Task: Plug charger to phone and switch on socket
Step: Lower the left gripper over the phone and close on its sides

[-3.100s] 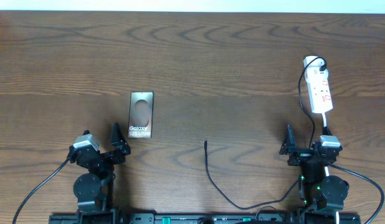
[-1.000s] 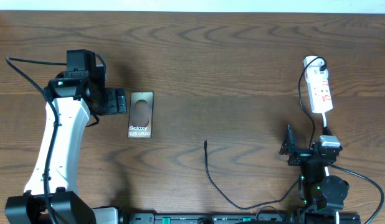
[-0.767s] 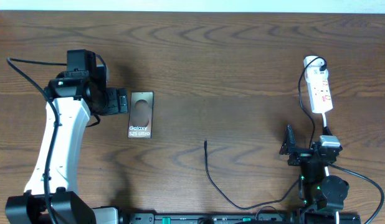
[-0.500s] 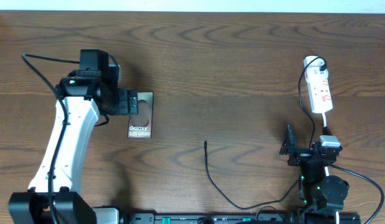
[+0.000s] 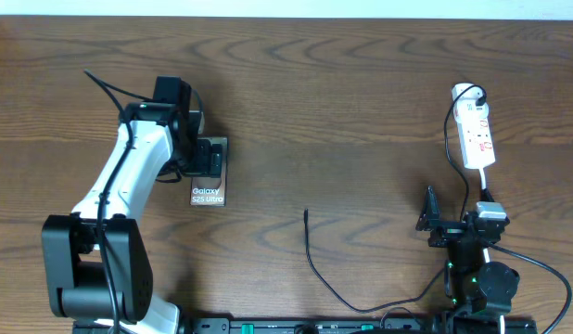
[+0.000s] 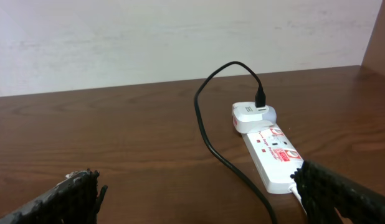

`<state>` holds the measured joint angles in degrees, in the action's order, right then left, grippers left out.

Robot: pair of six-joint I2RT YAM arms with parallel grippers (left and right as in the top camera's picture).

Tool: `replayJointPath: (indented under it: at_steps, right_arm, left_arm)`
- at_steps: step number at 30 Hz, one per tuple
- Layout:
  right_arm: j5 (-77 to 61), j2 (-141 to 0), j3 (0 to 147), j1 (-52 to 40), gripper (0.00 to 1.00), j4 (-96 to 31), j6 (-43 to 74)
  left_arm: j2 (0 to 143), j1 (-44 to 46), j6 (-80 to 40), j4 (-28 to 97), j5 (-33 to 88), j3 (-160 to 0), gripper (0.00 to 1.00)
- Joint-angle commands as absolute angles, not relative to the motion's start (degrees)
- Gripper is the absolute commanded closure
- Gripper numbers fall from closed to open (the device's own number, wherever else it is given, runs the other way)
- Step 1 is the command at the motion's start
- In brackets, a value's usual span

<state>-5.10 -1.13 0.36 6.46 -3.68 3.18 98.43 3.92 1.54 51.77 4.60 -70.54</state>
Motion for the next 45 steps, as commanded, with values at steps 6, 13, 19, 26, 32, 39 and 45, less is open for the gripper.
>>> replayJointPath:
  at_steps: [6,13,19,26,32,39,45]
  right_arm:
    - [-4.8,-1.1,0.3,5.9,0.01,-4.0,2.5]
    - [-4.8,-1.1,0.3,5.9,0.01,-4.0,2.5]
    - [-4.8,-1.1,0.3,5.9,0.01,-4.0,2.5]
    - [-4.8,-1.1,0.3,5.9,0.01,-4.0,2.5]
    - [-4.8,-1.1,0.3,5.9,0.01,-4.0,2.5]
    - [-4.8,-1.1,0.3,5.9,0.01,-4.0,2.5]
    - [-4.8,-1.1,0.3,5.9,0.01,-4.0,2.5]
  left_arm:
    - [98.8,4.4,1.7,49.9,4.9,-71.6,0.02]
    - [98.9,4.4,1.7,50.5,4.9,-73.8,0.02]
    - [100.5,4.4,1.7,54.3,4.9,-79.7,0.02]
    - [106.1,4.5,1.7,59.7,4.9,-84.5,0.02]
    - [107.5,5.0,1.8,60.0,4.9,-84.5,0.02]
    - [107.5,6.5,2.4,59.5,4.9,-84.5,0.02]
    - [107.5,6.9,2.3,57.6,4.9,-84.4,0.02]
